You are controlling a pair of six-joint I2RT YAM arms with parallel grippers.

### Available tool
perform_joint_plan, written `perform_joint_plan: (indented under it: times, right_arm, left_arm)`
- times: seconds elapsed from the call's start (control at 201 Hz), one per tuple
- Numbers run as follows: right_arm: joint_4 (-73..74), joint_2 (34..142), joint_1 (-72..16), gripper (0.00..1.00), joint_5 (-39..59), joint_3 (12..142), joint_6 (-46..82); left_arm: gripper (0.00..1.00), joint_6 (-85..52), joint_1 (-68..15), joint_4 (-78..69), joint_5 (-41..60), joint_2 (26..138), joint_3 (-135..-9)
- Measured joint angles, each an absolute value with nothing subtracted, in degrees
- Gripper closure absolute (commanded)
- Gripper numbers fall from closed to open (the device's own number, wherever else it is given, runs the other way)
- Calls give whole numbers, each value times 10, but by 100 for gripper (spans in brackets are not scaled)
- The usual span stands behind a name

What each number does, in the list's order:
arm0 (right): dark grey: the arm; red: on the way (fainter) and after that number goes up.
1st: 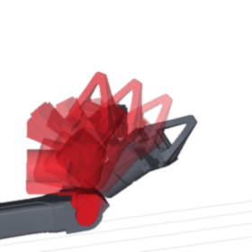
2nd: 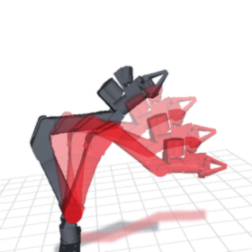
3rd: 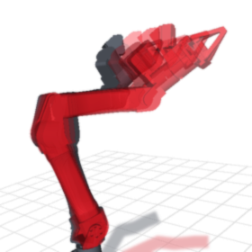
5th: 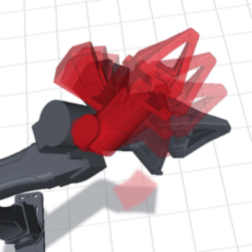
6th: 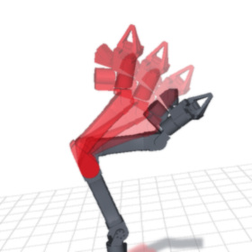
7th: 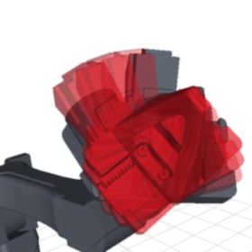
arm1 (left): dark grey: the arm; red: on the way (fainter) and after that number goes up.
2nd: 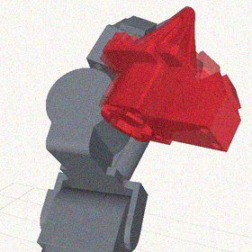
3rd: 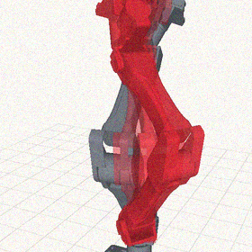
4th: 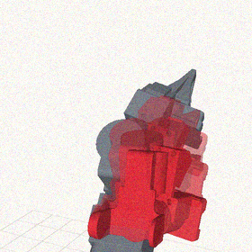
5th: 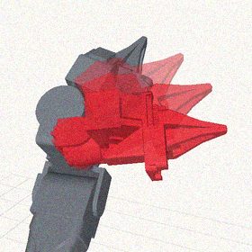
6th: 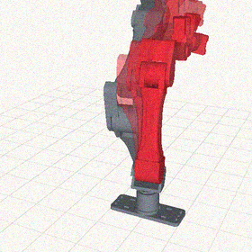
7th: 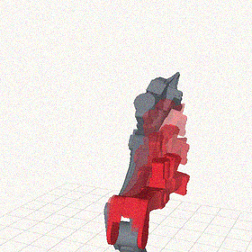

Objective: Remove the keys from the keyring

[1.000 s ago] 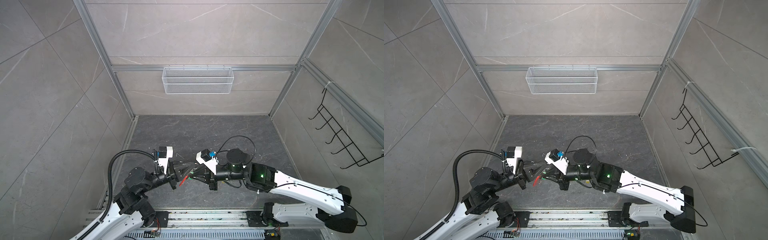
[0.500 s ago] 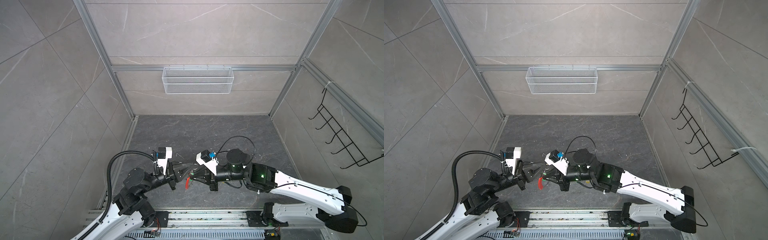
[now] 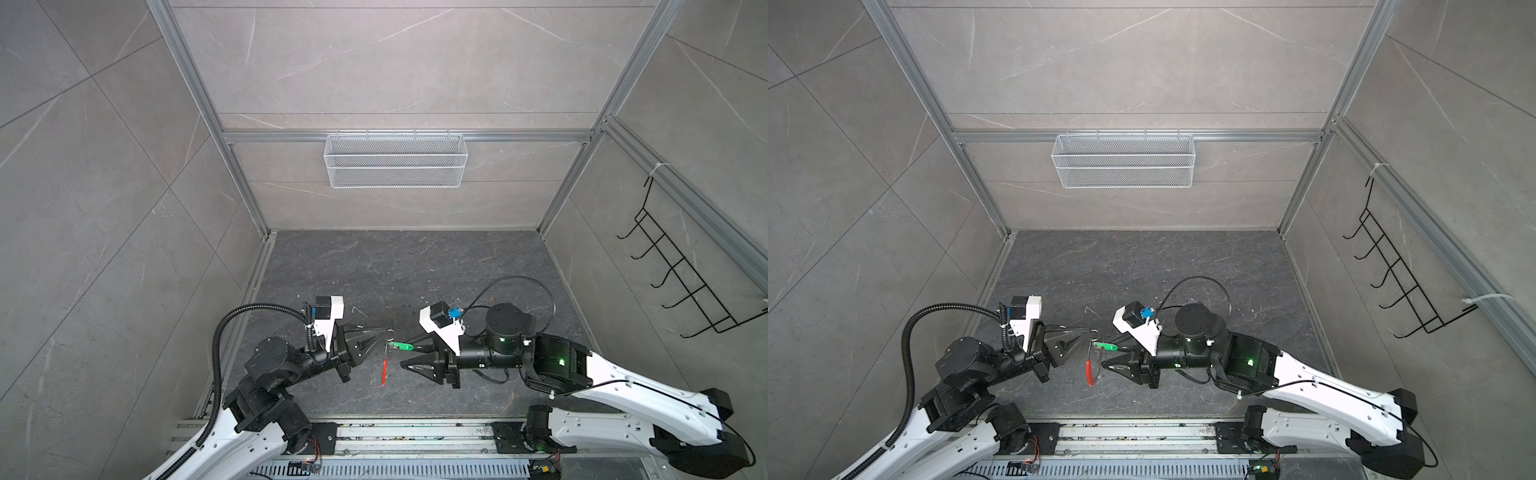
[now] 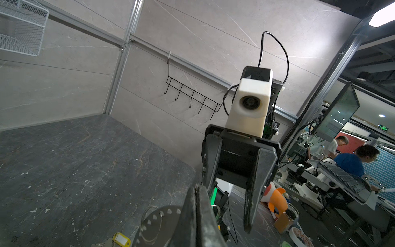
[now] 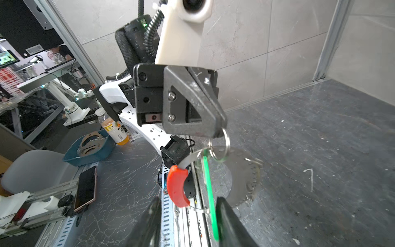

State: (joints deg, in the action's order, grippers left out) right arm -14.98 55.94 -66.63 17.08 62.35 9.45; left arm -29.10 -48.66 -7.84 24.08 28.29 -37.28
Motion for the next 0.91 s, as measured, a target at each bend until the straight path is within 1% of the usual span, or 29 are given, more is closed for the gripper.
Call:
perform_joint_plan:
  times: [0.324,0.428,0.483,0.553,0.827,0.906]
  right_arm:
    - [-128,544,-666,55,87,622,97]
    - [-121,543,-666,58,81,622,99]
    - [-119,545,-666,60,84,622,101]
    - [-116,553,-666,61,94,624,108]
    - [-95,598,-659,57,162,629,135]
    - [-89,602,-655,61,177,629,143]
  left_arm:
    - [100,-291,-487,-78,246,283,-373]
    - [100,-291,-487,-78,249,283,-373]
    - [100,-291,-487,-78,255,284,-373]
    - [100,-291,-487,-78,261,285,-373]
    - [100,-291,-487,-79,276,285,-373]
    - [100,-291,-487,-79,276,284,-373]
